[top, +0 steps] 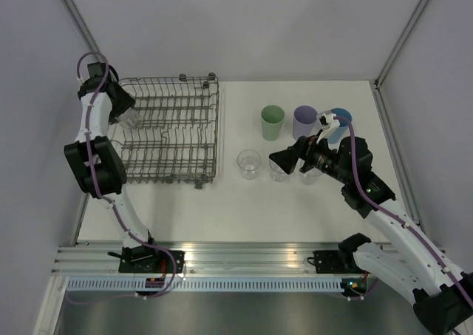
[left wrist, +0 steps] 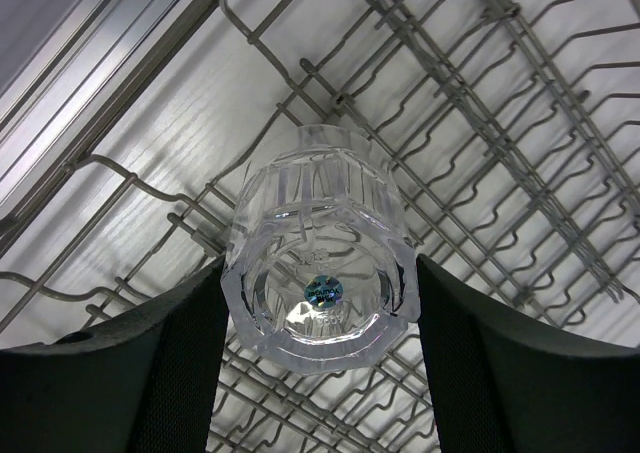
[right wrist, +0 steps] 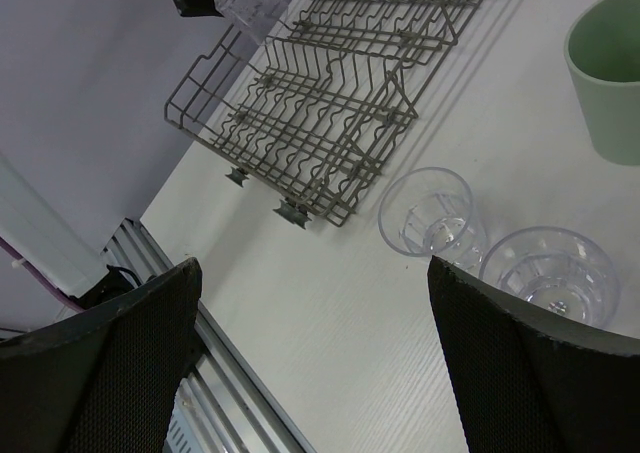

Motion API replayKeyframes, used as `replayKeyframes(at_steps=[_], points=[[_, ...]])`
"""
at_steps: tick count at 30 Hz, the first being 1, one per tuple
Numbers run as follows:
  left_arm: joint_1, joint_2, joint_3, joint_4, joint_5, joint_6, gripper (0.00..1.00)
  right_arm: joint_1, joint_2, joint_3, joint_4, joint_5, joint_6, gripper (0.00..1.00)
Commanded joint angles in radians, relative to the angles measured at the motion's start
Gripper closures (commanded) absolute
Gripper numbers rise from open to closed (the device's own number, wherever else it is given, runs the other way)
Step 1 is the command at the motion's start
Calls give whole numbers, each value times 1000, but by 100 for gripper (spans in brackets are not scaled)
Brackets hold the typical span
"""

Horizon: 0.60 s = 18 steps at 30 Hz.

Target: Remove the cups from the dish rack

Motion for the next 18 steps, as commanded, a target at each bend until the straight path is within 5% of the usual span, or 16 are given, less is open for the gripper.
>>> replayKeyframes(at_steps=[1,10,18], points=[[1,-104,-6,9,63,16,98,-3,-12,24,24,10,-3,2],[3,-211,-127,46,131,-38,98,-3,-17,44,15,10,0,2],[3,-458,-307,134,270,-59,98,-3,6,44,63,-36,39,2]])
